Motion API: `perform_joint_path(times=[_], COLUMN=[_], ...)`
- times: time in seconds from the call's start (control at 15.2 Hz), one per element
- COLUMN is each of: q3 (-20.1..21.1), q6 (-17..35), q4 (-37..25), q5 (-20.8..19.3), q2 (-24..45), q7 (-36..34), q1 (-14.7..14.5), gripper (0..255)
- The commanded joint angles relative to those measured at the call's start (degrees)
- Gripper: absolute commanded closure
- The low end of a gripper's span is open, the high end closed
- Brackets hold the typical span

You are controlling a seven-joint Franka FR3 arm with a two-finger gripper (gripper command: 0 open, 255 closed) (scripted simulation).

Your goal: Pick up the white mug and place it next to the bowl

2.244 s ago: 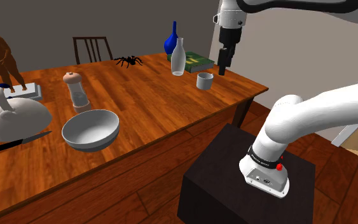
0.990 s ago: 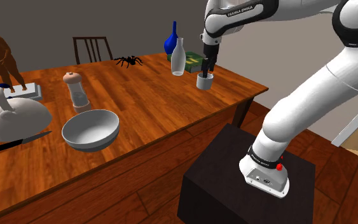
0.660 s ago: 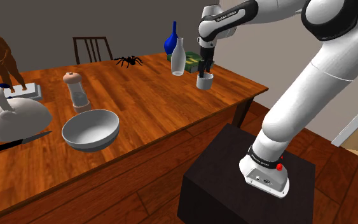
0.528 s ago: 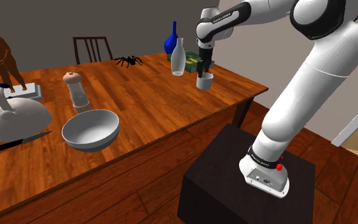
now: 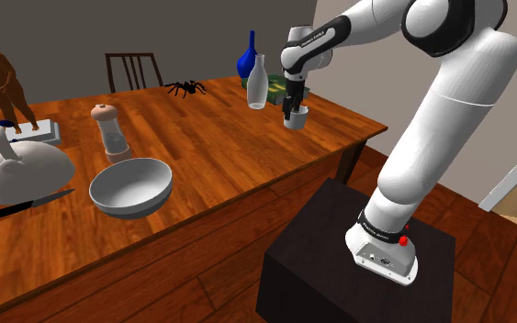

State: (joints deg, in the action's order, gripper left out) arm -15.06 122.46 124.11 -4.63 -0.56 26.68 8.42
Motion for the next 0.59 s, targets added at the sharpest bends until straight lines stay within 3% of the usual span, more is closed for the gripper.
perform_joint_path(times=[0.0, 0.46, 0.53], q3=[-0.07, -0.07, -0.07], q6=[1.10, 1.09, 1.09], q4=[0.61, 0.60, 0.60], q5=[0.08, 0.08, 0.08], q2=[0.45, 0.46, 0.46], q7=[0.11, 0.11, 0.11], q1=[0.06, 0.06, 0.06], gripper=[0, 0, 255])
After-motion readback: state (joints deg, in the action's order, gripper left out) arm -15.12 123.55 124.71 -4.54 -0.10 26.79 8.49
